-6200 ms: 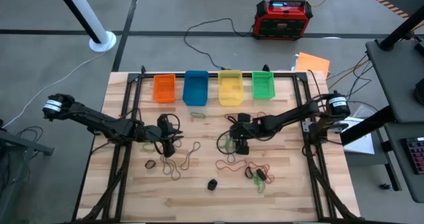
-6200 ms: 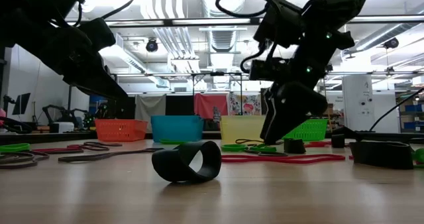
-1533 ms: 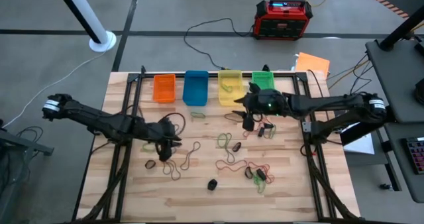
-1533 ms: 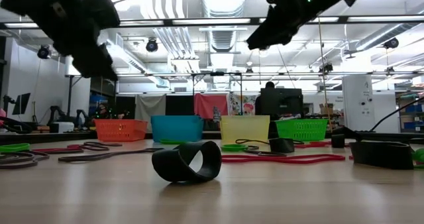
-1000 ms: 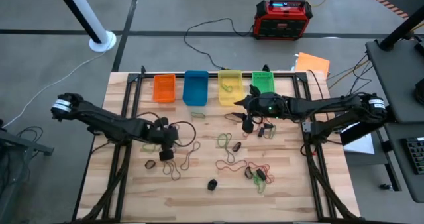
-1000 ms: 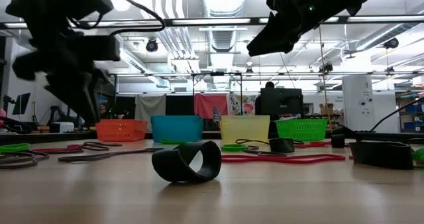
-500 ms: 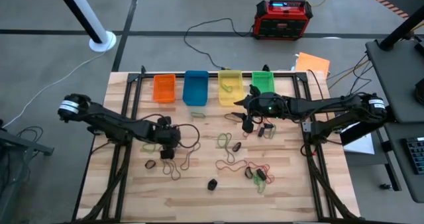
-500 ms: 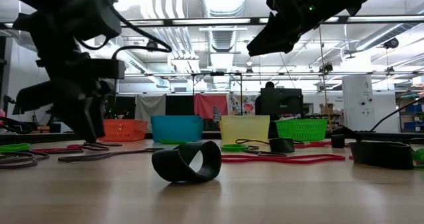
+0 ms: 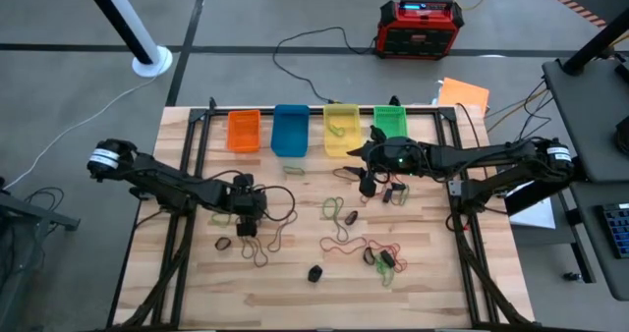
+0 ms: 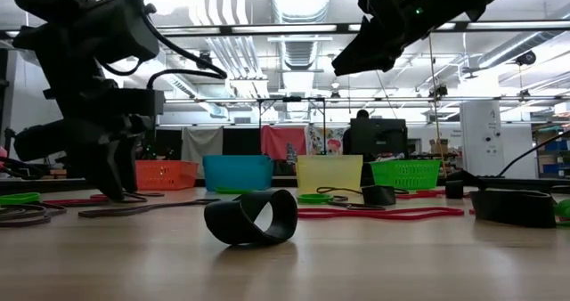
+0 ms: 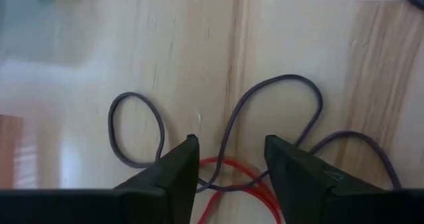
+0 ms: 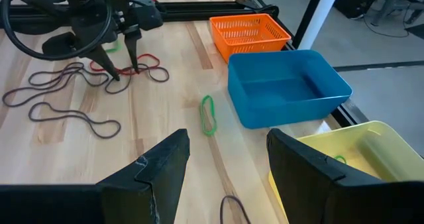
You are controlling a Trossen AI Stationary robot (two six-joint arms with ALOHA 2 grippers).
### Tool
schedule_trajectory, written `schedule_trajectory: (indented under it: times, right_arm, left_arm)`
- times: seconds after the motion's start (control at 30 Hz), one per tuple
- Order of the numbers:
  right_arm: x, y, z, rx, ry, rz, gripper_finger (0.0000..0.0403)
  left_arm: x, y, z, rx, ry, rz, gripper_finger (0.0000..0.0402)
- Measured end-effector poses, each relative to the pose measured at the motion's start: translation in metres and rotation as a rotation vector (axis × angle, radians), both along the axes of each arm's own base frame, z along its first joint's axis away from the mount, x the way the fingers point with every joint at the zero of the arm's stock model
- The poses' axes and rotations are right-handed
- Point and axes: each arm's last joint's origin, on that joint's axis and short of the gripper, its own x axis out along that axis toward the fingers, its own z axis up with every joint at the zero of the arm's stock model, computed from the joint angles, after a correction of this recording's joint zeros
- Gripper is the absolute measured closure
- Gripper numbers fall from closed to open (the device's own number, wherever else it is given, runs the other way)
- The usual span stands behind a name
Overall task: Sort rubber bands into baskets
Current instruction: Put the violet rubber band into the orange bin
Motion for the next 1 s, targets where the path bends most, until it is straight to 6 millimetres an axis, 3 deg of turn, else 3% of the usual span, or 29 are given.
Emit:
schedule_trajectory:
  times: [0.23,0.43,1.0]
  right_arm:
    - [0.0,0.0,0.0,0.012,-0.003,-0.006,0.0204]
    - [0.0,0.0,0.0,0.014,-0.002,-0.006,0.0204]
    - [-0.008,0.001,-0.023,0.076,0.049,-0.035,0.0204]
  left_arm:
    - [-0.002,0.0,-0.003,-0.004,-0.005,-0.001,0.0311]
    - [-0.001,0.0,-0.004,-0.003,-0.017,0.0,0.0392]
    - [0.001,0.001,0.002,0.019,-0.069,0.015,0.0402]
